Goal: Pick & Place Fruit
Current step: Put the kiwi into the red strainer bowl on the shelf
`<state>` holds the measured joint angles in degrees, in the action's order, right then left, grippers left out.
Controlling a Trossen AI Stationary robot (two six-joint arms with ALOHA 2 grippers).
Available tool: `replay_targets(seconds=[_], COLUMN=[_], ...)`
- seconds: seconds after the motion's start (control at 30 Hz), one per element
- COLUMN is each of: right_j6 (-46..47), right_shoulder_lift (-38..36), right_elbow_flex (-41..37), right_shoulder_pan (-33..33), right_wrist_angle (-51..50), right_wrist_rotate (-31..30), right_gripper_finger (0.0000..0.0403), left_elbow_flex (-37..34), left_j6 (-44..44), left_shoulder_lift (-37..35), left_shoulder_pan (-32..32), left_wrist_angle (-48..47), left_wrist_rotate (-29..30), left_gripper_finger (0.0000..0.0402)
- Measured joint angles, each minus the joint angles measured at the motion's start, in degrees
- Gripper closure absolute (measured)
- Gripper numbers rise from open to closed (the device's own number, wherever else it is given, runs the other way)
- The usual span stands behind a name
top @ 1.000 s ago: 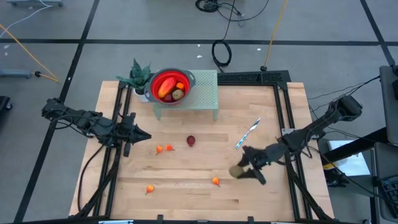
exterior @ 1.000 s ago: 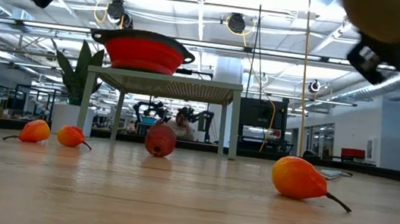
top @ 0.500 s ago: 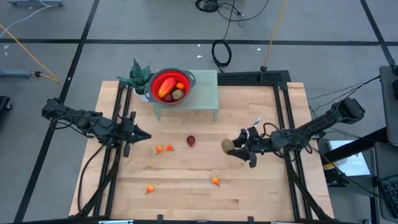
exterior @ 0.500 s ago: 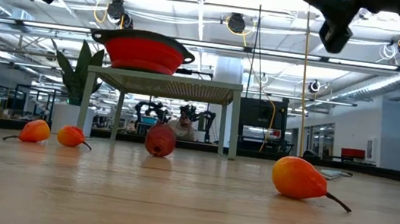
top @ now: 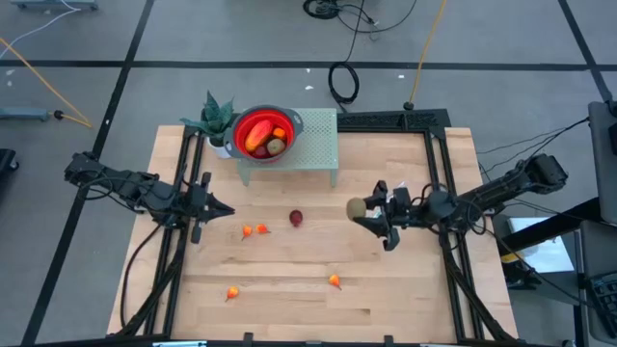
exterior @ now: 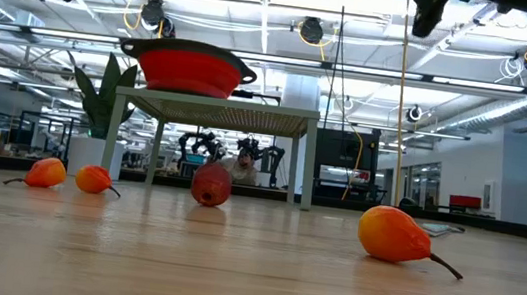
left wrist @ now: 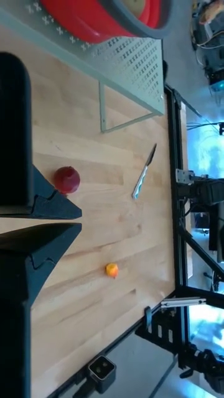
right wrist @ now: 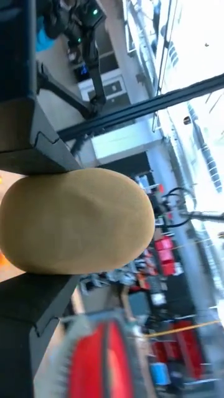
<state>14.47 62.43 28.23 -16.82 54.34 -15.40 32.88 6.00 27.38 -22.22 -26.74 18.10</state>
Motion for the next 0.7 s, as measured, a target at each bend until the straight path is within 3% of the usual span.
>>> replay_targets(seconds=[0.5,0.7], right_j6=[-31.49,-38.45], right_shoulder_lift=[-0.02,0.0], right_elbow_flex=[0.02,0.02], right_shoulder_pan=[-0.02,-0.02], right_wrist_angle=[11.42,12.55], right_wrist_rotate=[0.54,0.57], right_gripper_finger=[0.02,0.02], left_elbow_flex=[0.0,0.0], left_j6=[-0.32,-0.3], left_shoulder_lift=[0.0,0.0], left_shoulder_pan=[0.0,0.0], left_wrist_angle=[0.0,0.0], left_wrist_rotate=[-0.02,-0.02], left_gripper_finger=[0.0382,0.0382])
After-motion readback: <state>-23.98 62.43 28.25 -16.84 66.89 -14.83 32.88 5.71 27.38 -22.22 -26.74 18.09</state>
